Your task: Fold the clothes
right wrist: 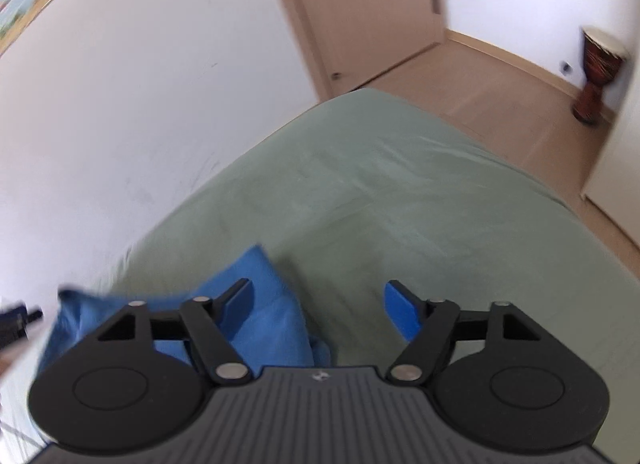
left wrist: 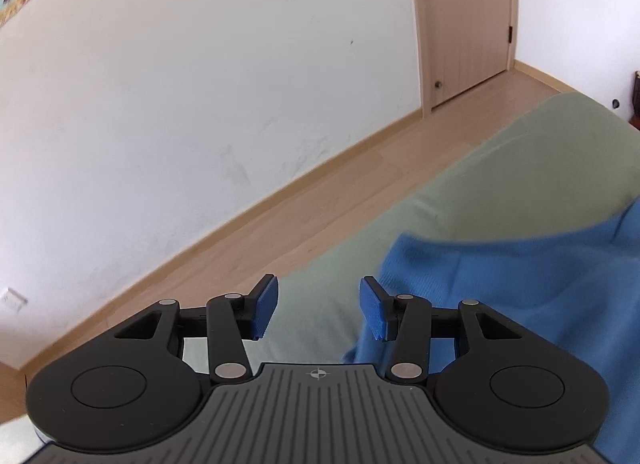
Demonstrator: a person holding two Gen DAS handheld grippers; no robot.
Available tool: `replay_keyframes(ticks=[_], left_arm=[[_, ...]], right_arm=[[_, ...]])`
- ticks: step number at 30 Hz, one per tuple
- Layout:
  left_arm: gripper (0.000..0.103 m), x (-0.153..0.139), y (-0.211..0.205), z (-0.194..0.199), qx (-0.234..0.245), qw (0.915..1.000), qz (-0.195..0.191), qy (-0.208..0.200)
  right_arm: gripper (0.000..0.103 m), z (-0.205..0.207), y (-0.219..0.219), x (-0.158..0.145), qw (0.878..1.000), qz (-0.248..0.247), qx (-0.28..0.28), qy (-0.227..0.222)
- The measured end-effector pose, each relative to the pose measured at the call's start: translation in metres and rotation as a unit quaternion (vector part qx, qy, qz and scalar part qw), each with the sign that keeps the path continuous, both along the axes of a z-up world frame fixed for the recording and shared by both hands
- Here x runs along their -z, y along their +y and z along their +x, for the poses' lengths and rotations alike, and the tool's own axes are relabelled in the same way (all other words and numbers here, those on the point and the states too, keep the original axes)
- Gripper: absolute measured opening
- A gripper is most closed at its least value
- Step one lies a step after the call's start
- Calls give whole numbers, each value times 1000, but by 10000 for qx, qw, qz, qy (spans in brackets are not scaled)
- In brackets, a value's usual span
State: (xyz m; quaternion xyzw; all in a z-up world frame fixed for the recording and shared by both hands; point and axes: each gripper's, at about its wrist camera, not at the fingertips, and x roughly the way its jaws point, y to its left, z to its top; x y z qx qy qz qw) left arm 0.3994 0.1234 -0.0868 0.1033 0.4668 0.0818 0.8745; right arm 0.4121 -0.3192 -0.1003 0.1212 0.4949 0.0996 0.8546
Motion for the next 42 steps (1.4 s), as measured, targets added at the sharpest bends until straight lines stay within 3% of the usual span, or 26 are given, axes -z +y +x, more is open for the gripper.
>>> replay_keyframes(ticks=[7,11,18,21,25,31,34,38,39,40,42], left_arm=[[44,-2,5,-4,240,9995,-171,-68],[44,2,-20,5,897,9958,-169,15],[45,16,-29,20,1403,9900,-54,168],[55,11,-35,12,1848,9826,-147,110],[59,17,-45,9,2313,9722,217,294],[59,35,-40,26,2292,9698,-354,752],[59,48,-38,31,2308,9686,-423,817],[57,51,-35,34,2313,9684,-444,819],[47,51,-36,33,2351,9675,-418,833],[37,52,-37,32,2390,9665,-392,846],[30,54,-39,29,2467,9646,-341,873]], right_arm=[[65,1,28,11,9986,-301,-427,-125],[65,5,41,16,9965,-514,-642,-132],[65,12,40,17,9951,-571,-794,-125],[65,12,38,21,9940,-576,-928,-80],[65,16,40,24,9929,-530,-1066,-34],[64,21,47,31,9921,-460,-1167,15],[57,22,52,36,9909,-495,-1252,60],[40,25,52,40,9910,-514,-1237,78],[28,26,51,40,9912,-500,-1222,82],[27,27,50,40,9915,-476,-1205,86],[27,29,47,41,9919,-440,-1187,93]])
